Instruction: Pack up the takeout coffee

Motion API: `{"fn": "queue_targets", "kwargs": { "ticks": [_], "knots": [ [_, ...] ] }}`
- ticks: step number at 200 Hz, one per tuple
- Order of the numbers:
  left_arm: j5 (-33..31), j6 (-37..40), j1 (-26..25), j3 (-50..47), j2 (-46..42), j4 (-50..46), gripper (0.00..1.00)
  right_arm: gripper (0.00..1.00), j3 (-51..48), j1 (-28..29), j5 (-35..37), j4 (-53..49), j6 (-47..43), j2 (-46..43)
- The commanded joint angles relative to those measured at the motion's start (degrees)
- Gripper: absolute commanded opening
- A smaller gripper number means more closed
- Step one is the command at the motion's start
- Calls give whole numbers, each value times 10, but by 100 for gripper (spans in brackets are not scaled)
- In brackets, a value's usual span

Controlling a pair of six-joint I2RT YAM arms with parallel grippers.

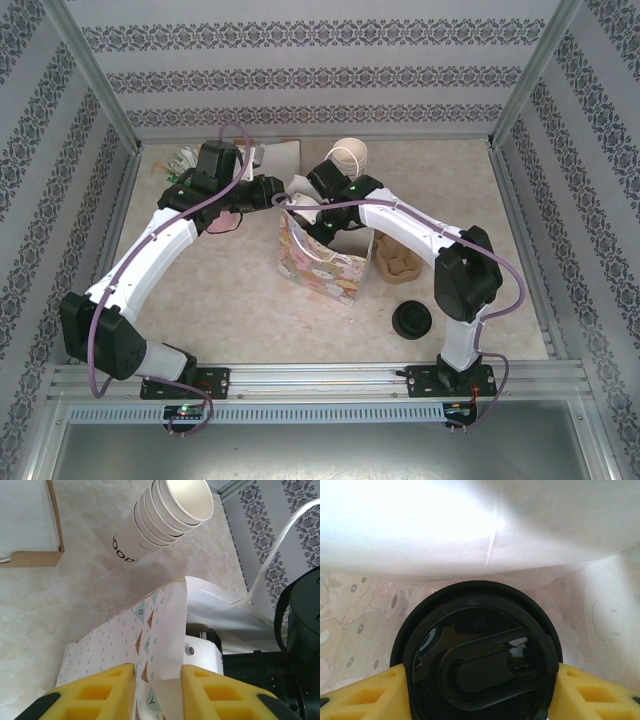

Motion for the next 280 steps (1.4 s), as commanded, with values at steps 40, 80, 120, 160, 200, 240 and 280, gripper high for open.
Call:
{"fn": "queue_targets", "kwargs": {
  "ticks": [40, 80, 120, 160, 200, 240, 280],
  "knots": [
    [-18, 0, -9, -16, -13, -11, 31, 48, -38, 8, -8, -25, 24, 15],
    [-18, 0, -9, -18, -17, -14, 31, 48, -26, 2, -26, 13, 63, -24],
    [-22, 1, -9, -23, -20, -15, 31, 48, -12, 0, -43, 18, 74, -50],
    [-23, 0, -10, -26, -24, -12, 31, 48, -18, 2, -49, 14, 77, -58],
    [-27, 0, -11, -29, -28, -8, 32, 47, -21, 20, -8, -37, 50, -26],
    [-30, -2, -13, -29, -32, -5, 32, 47, -26, 34, 10, -52, 40, -4],
    [-35, -2, -15, -33, -44, -4, 35, 47, -38, 49, 44, -66, 35, 19]
  ]
}}
